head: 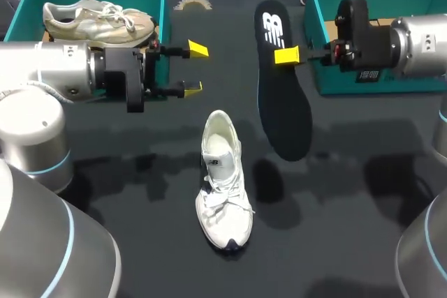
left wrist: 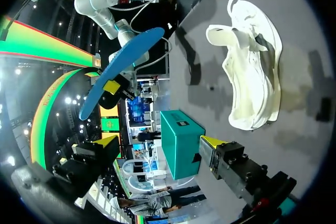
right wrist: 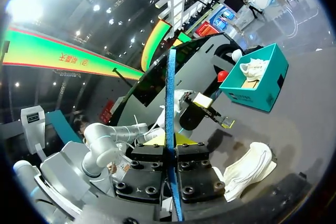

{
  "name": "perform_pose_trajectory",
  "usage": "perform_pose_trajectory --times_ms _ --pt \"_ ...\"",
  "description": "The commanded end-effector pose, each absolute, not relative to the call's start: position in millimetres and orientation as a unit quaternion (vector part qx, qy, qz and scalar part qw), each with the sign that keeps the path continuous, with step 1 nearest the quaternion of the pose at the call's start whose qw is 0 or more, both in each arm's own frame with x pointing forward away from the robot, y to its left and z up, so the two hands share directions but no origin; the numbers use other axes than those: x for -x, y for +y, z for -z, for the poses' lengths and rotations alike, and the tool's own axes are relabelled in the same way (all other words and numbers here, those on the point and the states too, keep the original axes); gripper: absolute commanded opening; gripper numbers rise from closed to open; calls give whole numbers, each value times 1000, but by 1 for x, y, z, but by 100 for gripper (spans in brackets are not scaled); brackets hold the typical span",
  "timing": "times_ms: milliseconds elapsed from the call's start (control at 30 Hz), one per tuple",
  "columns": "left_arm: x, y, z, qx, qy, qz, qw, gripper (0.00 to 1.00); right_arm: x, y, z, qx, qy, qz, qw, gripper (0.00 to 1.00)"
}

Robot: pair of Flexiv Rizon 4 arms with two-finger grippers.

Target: Take the shoe out of the shoebox, open the shoe tongue, remove and reinsert the insole, then place the shoe into the shoebox

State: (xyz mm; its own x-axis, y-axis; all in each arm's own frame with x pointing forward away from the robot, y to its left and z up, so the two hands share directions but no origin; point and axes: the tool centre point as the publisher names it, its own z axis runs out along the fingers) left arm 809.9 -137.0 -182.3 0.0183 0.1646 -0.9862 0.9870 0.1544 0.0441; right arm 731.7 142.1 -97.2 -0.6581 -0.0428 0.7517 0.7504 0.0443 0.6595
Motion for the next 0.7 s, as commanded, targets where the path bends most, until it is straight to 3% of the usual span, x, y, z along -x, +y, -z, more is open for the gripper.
perform_pose_trajectory --times_ms 33,333,700 --pt "-809 -137 183 -506 569 408 504 100 -734 144 98 271 -653 634 314 0" --pt "-811 -138 183 -501 555 424 511 100 -763 153 118 351 -616 600 370 0" --pt "-813 -139 180 -507 547 445 496 100 -775 157 124 369 -597 609 371 0"
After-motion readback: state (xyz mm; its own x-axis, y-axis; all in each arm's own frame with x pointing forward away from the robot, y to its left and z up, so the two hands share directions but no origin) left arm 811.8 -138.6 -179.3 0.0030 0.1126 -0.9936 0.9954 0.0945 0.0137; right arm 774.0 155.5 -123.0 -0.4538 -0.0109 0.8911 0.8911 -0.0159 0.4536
